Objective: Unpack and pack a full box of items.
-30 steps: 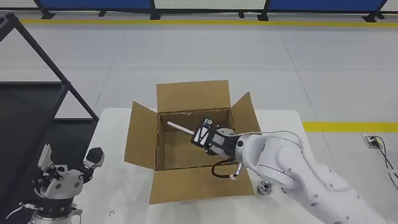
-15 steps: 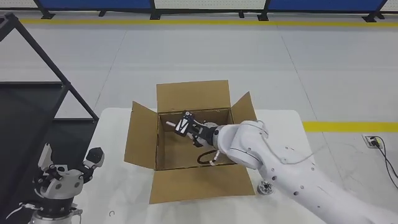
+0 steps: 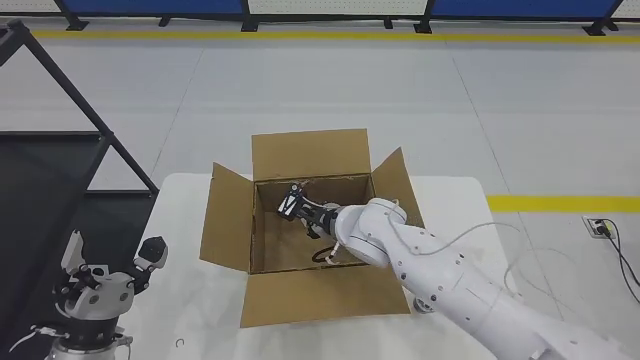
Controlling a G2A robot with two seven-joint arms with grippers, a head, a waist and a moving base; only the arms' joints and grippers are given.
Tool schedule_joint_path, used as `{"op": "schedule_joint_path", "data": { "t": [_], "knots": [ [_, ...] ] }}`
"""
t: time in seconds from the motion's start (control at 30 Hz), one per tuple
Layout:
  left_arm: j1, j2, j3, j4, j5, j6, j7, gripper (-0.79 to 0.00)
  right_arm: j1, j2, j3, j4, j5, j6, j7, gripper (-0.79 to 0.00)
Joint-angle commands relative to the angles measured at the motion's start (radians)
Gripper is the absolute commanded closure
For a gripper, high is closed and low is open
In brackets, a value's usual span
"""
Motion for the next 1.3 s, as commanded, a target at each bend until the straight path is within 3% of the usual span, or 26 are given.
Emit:
{"op": "schedule_joint_path", "data": {
  "t": [0.0, 0.5, 0.93, 1.27],
  "knots": [
    [0.0, 0.0, 0.0, 0.0, 0.0, 0.0, 0.0, -0.785, 0.0, 0.0, 0.0, 0.001, 0.0, -0.001, -0.001, 0.0],
    [0.0, 0.0, 0.0, 0.0, 0.0, 0.0, 0.0, -0.785, -0.032, -0.008, 0.022, 0.056, 0.007, -0.021, 0.003, 0.0],
    [0.0, 0.0, 0.0, 0.0, 0.0, 0.0, 0.0, -0.785, -0.031, -0.089, 0.023, 0.257, 0.034, -0.1, -0.037, 0.0],
    [0.0, 0.0, 0.0, 0.0, 0.0, 0.0, 0.0, -0.785, -0.01, -0.165, 0.004, 0.383, 0.014, -0.116, -0.001, 0.0]
  ]
}}
